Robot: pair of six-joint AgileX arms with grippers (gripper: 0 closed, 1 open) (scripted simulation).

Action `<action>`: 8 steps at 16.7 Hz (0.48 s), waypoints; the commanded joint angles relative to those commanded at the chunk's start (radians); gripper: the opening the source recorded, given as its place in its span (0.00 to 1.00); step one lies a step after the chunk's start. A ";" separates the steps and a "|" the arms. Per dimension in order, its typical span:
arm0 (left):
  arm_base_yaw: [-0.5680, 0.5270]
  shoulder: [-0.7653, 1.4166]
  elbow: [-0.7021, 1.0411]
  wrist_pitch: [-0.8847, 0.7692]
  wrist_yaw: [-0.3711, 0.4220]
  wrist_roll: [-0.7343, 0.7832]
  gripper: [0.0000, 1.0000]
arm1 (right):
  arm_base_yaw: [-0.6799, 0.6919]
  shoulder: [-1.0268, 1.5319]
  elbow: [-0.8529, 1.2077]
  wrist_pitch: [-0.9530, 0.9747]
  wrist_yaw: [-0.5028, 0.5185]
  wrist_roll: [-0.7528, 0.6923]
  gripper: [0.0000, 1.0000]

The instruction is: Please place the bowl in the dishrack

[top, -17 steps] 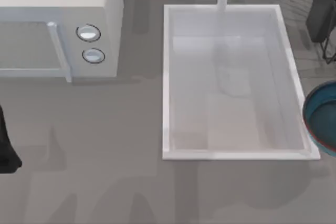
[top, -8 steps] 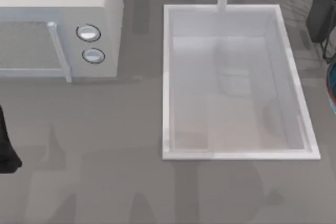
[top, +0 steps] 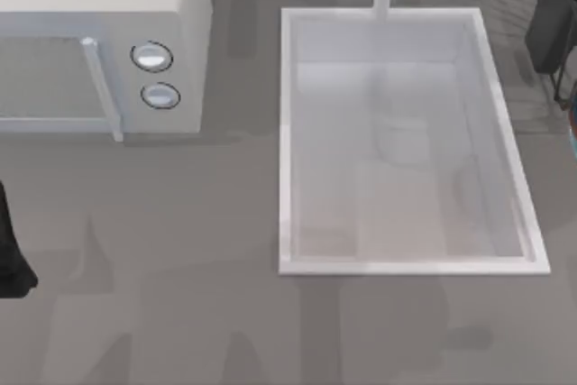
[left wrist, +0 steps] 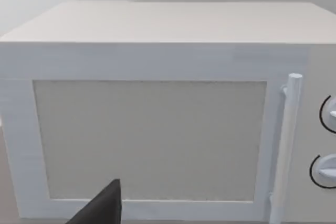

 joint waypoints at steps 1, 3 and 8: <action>0.000 0.000 0.000 0.000 0.000 0.000 1.00 | -0.024 -0.020 -0.013 0.050 -0.024 0.002 0.00; 0.000 0.000 0.000 0.000 0.000 0.000 1.00 | -0.081 -0.067 -0.047 0.177 -0.080 0.006 0.00; 0.000 0.000 0.000 0.000 0.000 0.000 1.00 | -0.259 -0.206 -0.168 0.618 -0.251 0.019 0.00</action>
